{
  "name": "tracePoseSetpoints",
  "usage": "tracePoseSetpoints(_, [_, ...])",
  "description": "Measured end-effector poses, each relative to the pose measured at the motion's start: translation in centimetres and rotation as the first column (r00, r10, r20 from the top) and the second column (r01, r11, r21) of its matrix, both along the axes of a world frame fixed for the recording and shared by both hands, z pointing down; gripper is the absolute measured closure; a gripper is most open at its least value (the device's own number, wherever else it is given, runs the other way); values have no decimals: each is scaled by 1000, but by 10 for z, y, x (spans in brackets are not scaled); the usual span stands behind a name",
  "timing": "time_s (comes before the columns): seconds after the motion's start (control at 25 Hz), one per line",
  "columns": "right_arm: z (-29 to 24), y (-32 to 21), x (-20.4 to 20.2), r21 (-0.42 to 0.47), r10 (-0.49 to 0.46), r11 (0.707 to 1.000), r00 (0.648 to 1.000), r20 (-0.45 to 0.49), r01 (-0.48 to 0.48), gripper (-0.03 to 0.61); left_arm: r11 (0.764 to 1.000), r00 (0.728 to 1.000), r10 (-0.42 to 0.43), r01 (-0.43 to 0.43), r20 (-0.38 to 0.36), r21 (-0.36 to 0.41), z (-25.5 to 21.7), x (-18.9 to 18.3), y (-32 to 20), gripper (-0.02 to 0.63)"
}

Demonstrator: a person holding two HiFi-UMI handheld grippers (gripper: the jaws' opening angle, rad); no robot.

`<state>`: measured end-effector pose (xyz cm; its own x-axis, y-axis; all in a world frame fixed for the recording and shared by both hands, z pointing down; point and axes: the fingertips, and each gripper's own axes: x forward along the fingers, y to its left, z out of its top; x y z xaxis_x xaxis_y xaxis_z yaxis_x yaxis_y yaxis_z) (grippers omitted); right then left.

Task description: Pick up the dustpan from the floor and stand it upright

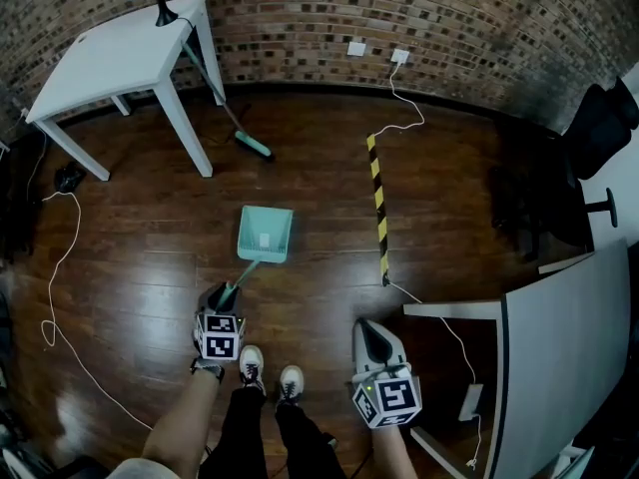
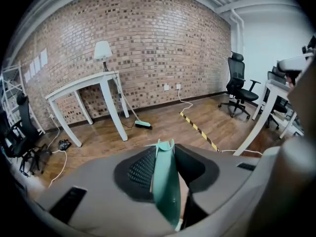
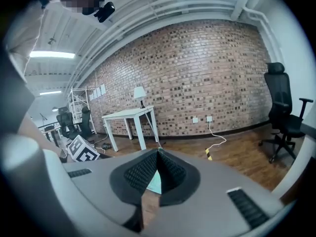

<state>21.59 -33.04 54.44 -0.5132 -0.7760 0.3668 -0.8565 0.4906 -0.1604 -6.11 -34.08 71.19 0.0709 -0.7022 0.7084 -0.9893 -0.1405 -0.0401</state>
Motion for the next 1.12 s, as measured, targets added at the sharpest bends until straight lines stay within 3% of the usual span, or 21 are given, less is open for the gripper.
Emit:
tracePoseSetpoints(0.32, [-24,-44,6,30,38,999,999,-29,-37,589,997,999,-27,29,-31,66,-26,-9,-98,472])
tracePoseSetpoints(0.56, [-17,-71,-10,-1,69,998,995,-69,-69,589,996,1000,17,-16,-4,87,-36,-21,-156,471])
tracePoseSetpoints(0.88, [-25,-109,-35,8,84,996,995,-44,-84,589,995,1000,22,-22,2,96,-42,-39,-184,469])
tracePoseSetpoints(1.12, [-24,-105,-49,2,72,997,997,-38,-72,589,994,998,60,-60,2,94,-54,-41,-185,426])
